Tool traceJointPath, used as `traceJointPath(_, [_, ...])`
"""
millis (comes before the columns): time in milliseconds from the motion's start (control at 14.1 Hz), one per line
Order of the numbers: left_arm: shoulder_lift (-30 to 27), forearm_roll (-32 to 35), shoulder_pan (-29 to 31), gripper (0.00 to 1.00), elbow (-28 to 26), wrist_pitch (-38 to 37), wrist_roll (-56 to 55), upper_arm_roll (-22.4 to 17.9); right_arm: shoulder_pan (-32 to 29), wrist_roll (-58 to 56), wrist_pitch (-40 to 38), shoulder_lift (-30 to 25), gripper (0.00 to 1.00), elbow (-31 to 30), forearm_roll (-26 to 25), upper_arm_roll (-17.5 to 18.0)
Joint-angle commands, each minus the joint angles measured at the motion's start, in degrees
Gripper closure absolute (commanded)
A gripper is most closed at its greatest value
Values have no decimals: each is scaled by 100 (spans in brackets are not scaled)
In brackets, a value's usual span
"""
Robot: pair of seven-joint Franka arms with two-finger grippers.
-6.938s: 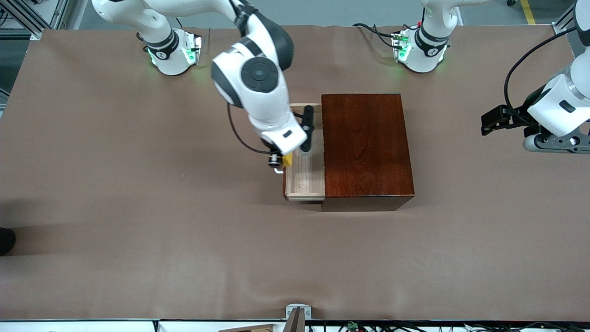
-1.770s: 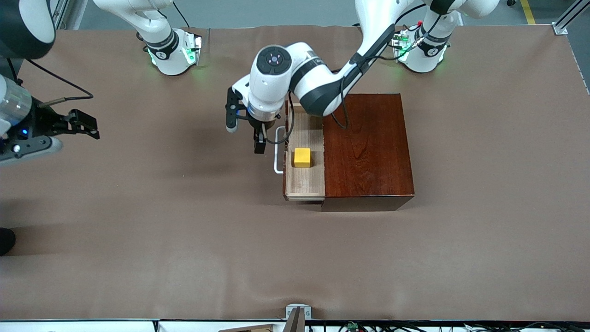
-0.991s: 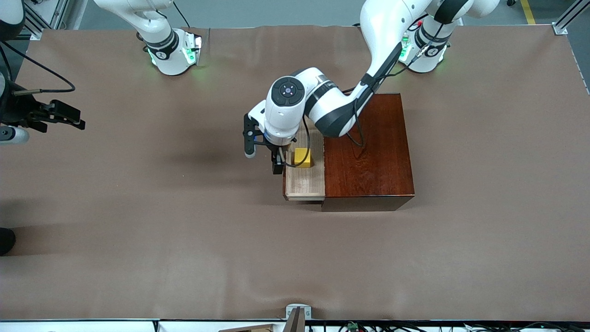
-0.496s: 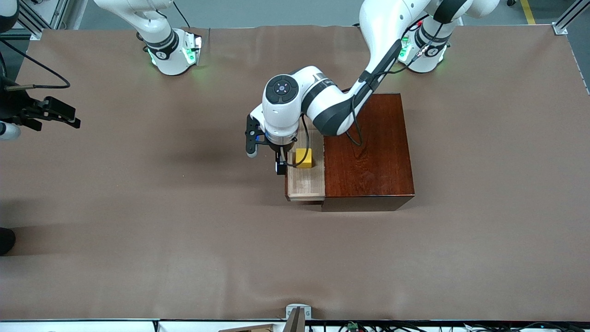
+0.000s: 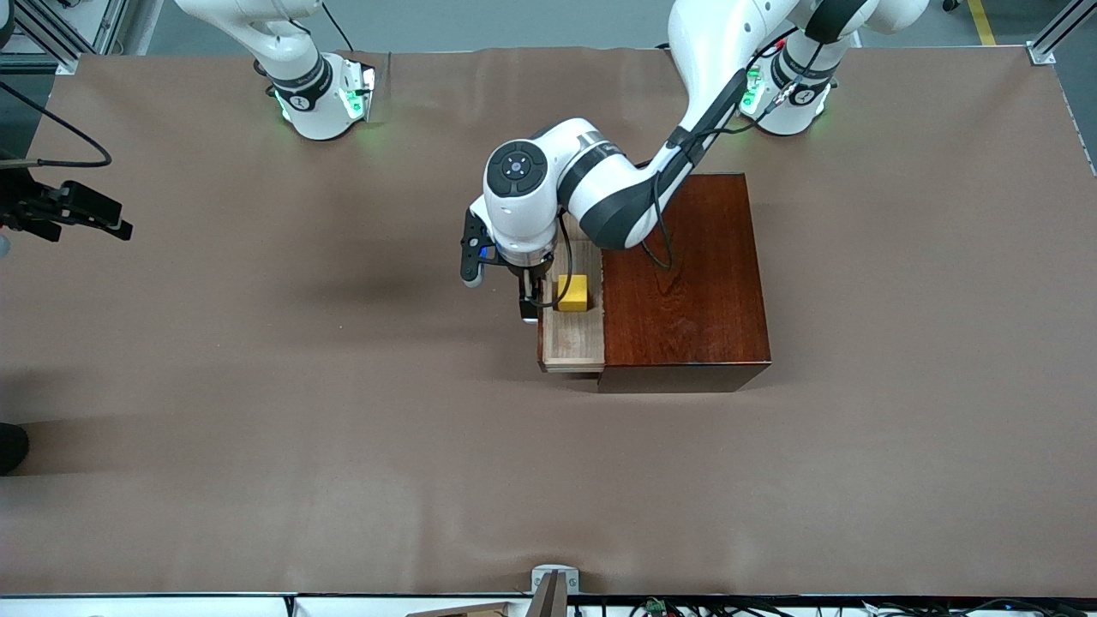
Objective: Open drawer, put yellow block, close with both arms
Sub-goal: 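Push the drawer front shut with the left gripper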
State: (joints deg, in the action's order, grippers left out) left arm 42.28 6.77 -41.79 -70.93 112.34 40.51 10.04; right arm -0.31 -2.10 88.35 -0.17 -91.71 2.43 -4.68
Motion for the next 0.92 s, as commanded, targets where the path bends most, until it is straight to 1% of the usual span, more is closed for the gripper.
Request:
traceJointPath(0, [-71, 96, 22, 0, -114, -713, 247, -46, -48, 560, -2, -80, 0, 74, 73, 64])
traceJointPath(71, [-71, 105, 22, 0, -114, -801, 247, -64, -57, 561, -19, -80, 0, 100, 73, 64])
traceJointPath(283, [-141, 543, 31, 0, -106, -959, 238, -55, -13, 553, -19, -80, 0, 101, -6, 64])
traceJointPath(637, [-212, 764, 57, 0, -106, -1205, 229, -72, -22, 482, -11, -71, 0, 110, -24, 73])
traceJointPath(850, [-221, 852, 57, 0, -97, -1399, 212, -151, 13, 482, -19, -54, 0, 109, -24, 81])
